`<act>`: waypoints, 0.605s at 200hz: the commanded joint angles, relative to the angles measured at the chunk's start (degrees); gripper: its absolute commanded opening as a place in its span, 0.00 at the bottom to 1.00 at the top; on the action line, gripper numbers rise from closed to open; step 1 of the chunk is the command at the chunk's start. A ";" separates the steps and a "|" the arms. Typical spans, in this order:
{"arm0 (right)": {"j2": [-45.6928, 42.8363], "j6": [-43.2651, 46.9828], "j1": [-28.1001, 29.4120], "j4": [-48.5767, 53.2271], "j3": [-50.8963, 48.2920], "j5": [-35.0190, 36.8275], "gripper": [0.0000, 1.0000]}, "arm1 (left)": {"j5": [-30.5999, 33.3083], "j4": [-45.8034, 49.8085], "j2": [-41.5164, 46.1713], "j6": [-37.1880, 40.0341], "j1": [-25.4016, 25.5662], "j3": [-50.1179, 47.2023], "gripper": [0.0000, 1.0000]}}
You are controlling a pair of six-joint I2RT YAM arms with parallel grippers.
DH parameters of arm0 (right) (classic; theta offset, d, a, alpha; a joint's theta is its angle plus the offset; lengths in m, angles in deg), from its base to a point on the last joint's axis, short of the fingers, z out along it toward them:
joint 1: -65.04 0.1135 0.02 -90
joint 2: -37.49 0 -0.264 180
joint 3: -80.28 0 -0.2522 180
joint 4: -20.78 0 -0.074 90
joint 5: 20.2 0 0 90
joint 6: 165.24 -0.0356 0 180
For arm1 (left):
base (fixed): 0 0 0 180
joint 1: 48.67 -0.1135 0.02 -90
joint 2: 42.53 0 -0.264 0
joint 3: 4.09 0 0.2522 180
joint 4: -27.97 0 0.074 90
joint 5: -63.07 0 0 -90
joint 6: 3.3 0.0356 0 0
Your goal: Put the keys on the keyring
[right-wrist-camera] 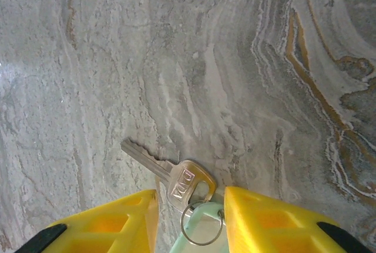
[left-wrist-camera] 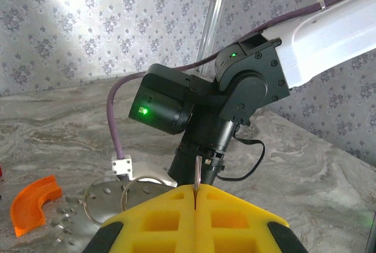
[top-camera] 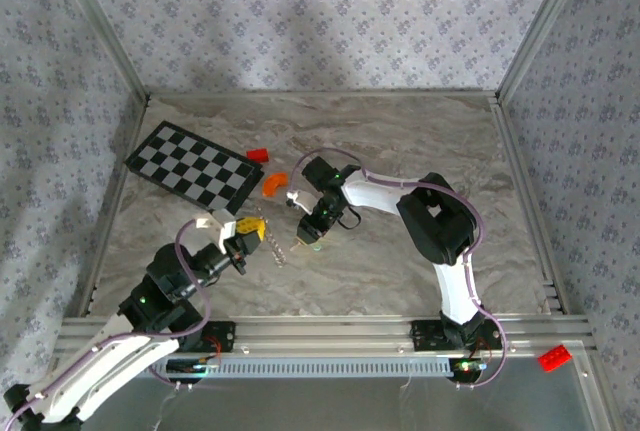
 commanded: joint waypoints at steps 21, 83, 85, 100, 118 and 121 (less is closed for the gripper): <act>-3.10 0.77 0.82 2.07 -1.49 2.01 0.33 | 0.23 -0.93 2.11 -1.03 -0.40 0.85 0.00; -7.42 -1.03 2.06 2.11 -5.84 4.42 0.30 | 0.40 0.28 3.92 -1.12 -0.31 1.02 0.00; -7.55 -1.06 2.13 2.11 -6.02 4.49 0.30 | 0.40 0.35 3.96 -1.07 -0.34 0.96 0.00; -8.67 -1.83 2.59 2.10 -7.52 4.69 0.30 | 0.40 1.14 4.64 -1.03 -0.35 1.27 0.00; -10.44 -2.31 3.34 2.11 -8.81 5.99 0.28 | 0.64 1.97 5.67 -1.03 -0.35 1.46 0.00; -10.98 -2.35 3.44 2.10 -9.07 6.23 0.28 | 0.72 2.11 5.88 -1.03 -0.36 1.47 0.00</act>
